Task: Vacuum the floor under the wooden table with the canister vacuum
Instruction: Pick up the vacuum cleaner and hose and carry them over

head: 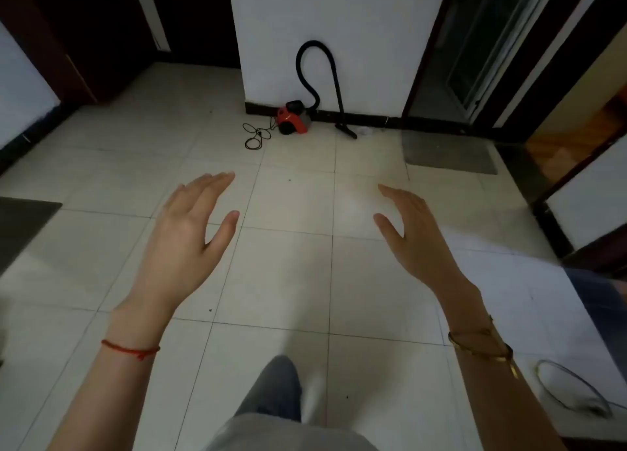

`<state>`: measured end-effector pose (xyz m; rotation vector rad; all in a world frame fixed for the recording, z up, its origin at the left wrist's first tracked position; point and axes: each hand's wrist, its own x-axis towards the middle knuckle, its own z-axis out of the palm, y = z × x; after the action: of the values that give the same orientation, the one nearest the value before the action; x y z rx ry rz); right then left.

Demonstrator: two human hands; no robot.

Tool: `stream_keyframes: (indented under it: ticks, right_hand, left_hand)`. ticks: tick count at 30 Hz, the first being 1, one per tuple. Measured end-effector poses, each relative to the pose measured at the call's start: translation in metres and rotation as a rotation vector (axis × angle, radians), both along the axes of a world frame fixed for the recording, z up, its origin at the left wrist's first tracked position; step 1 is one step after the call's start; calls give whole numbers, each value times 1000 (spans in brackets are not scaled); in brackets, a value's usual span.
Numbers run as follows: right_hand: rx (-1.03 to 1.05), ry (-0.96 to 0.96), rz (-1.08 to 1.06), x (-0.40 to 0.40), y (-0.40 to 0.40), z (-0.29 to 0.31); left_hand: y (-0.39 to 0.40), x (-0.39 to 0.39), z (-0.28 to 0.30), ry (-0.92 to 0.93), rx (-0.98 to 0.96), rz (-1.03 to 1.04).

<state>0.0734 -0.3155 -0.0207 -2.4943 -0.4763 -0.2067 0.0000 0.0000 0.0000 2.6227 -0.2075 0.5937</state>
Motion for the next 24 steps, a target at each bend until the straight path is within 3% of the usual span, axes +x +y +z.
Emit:
stream_keyframes:
  ticks: [10,24]
  right_hand:
    - [-24,26,-42,131,22,-29]
    - [-1,46,-57,421,102,-8]
  left_hand:
    - [29,122,-31,7,0,59]
    - [97,432,-6,18,16,29]
